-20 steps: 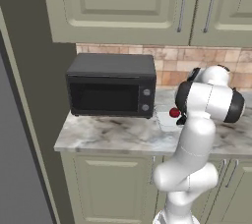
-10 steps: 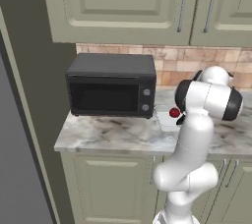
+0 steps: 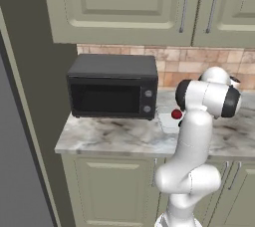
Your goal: Take the tomato and eggplant out of the freezer and place them in the tupperware container on the counter. Then put the tupperware containing the vegetables back in the freezer.
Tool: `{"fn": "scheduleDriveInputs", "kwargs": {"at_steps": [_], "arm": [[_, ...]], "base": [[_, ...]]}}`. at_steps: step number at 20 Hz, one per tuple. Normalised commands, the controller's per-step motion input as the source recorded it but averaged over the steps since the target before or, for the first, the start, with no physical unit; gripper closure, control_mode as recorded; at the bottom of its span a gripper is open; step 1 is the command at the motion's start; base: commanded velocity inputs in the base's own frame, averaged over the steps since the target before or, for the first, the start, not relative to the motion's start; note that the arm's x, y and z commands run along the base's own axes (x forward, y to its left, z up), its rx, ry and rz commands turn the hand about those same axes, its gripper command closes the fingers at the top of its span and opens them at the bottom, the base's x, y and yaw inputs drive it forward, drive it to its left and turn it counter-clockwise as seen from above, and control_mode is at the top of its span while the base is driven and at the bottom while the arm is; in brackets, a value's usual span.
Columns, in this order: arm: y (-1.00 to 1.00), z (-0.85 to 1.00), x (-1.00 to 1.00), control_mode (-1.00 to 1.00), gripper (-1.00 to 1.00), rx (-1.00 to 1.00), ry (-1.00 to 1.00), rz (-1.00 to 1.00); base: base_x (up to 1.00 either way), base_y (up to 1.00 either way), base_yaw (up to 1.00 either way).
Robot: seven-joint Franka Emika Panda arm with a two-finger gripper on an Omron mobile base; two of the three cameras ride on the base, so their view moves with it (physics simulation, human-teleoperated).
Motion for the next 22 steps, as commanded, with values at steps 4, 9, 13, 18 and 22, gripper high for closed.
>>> {"fn": "scheduleDriveInputs", "kwargs": {"at_steps": [4, 9, 13, 18, 22], "arm": [[0.00, -0.30, 0.00, -1.00, -1.00, 0.00, 0.02, 0.06], [0.03, -0.29, 0.05, -1.00, -1.00, 0.00, 0.05, 0.03], [0.31, -0.21, 0.09, -1.00, 1.00, 0.00, 0.06, 0.00], [0.42, -0.16, 0.00, -1.00, 1.00, 0.00, 0.05, 0.00], [0.49, -0.14, -0.06, -1.00, 1.00, 0.00, 0.00, 0.00]], "base": [[0.00, 0.00, 0.00], [0.00, 0.00, 0.00], [0.00, 0.00, 0.00], [0.00, 0.00, 0.00], [0.00, 0.00, 0.00]]}}
